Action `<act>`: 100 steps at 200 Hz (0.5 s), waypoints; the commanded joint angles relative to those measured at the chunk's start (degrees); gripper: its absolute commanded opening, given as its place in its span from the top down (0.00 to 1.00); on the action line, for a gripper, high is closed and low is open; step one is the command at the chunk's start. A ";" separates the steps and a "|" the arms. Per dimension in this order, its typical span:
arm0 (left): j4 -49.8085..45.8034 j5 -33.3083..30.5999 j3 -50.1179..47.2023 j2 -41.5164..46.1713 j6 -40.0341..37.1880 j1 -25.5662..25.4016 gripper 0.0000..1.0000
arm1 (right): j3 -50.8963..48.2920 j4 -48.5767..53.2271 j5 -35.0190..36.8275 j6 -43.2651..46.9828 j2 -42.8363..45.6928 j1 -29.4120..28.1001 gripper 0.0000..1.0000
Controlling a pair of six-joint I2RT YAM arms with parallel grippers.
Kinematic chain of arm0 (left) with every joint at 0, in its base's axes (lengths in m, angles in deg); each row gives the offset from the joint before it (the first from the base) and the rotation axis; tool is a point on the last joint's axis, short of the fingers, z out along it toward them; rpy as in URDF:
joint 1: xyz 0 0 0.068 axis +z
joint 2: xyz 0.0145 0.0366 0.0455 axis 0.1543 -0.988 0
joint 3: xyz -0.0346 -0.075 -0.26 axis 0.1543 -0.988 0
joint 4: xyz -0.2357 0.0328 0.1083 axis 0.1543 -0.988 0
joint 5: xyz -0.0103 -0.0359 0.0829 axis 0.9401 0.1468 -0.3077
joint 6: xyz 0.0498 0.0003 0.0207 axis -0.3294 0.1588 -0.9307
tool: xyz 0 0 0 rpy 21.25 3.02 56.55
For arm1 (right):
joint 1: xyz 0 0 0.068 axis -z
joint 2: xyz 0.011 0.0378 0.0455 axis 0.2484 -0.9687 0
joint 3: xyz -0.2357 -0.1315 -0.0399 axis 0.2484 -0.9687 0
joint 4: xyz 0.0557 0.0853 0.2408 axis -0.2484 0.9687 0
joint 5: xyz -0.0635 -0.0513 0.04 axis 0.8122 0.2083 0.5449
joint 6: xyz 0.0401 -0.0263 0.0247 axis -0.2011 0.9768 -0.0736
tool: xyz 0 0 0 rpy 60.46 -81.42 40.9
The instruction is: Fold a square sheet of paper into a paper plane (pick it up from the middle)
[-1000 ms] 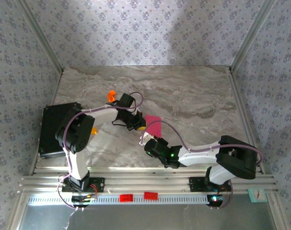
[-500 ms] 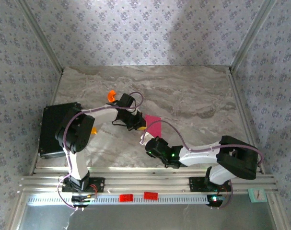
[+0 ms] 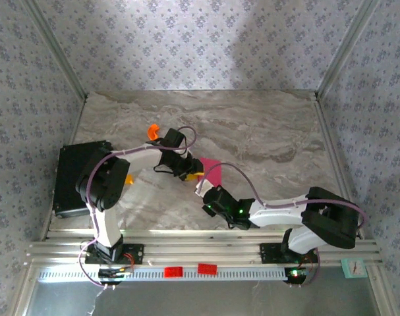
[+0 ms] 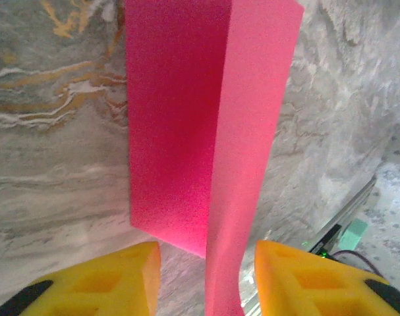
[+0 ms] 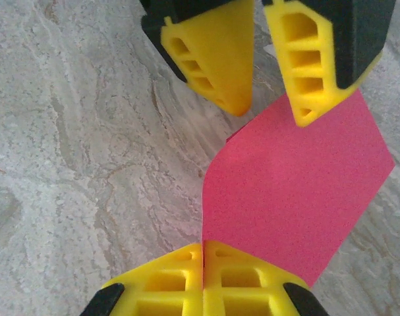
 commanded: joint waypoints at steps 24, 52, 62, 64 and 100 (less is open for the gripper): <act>-10.02 -5.63 4.35 3.55 -4.63 2.89 0.49 | -1.05 0.28 -18.44 -10.40 2.35 6.48 1.00; -7.65 -3.52 3.63 5.05 -3.85 5.43 0.49 | -1.10 -1.24 -30.82 -19.79 2.34 13.94 1.00; -5.99 -2.37 3.61 5.08 -3.13 5.49 0.51 | -1.28 -1.80 -33.57 -22.26 2.25 15.89 1.00; -5.64 -2.03 3.70 5.03 -2.97 5.45 0.52 | -1.32 -2.13 -34.11 -22.41 2.28 16.13 1.00; -4.30 0.35 6.63 3.17 -3.30 3.29 0.61 | -2.72 -5.21 -39.79 -25.97 2.78 18.68 1.00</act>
